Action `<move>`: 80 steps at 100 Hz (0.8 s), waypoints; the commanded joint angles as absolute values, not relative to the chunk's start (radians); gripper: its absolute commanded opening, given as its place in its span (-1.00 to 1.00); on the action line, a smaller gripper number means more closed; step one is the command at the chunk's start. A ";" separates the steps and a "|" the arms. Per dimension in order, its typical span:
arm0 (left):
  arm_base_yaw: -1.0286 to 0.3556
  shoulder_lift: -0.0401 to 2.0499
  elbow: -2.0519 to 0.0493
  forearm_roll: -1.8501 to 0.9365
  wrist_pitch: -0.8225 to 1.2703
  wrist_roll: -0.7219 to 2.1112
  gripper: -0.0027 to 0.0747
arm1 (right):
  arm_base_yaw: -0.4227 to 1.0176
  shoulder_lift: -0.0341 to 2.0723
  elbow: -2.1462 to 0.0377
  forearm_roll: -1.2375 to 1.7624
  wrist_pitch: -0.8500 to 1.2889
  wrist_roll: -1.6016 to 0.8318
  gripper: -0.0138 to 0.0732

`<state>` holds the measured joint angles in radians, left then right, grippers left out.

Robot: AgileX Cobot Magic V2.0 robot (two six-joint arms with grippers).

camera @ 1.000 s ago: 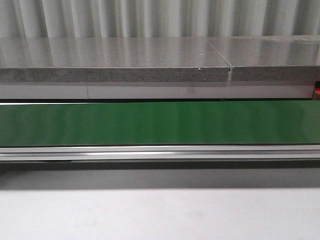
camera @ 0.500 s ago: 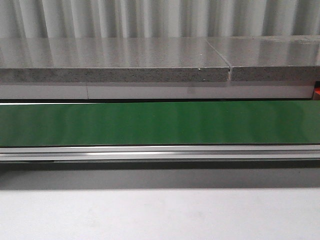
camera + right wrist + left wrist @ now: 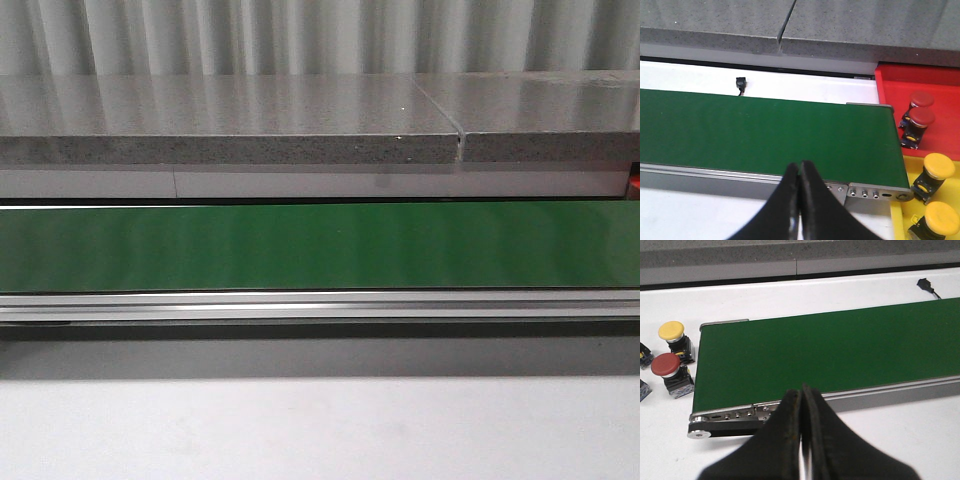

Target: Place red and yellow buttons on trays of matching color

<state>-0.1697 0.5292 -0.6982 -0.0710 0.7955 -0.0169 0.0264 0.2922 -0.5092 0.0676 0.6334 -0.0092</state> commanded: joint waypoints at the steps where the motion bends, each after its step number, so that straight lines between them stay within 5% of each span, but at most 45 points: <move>1: -0.175 0.625 -0.777 -0.040 0.718 -0.089 -0.98 | 0.029 0.298 -0.534 0.068 0.568 -0.019 -0.83; 45: 0.052 1.015 -1.005 0.034 0.770 -0.177 -0.92 | 0.029 0.298 -0.534 0.068 0.568 -0.019 -0.83; 57: 0.127 1.097 -1.050 0.034 0.790 -0.167 -0.49 | 0.029 0.298 -0.534 0.068 0.568 -0.019 -0.83; 69: 0.181 1.176 -1.088 0.032 0.803 -0.167 0.22 | 0.029 0.298 -0.534 0.068 0.568 -0.019 -0.83; 80: 0.208 1.247 -1.129 0.032 0.853 -0.167 0.52 | 0.029 0.298 -0.534 0.068 0.568 -0.019 -0.83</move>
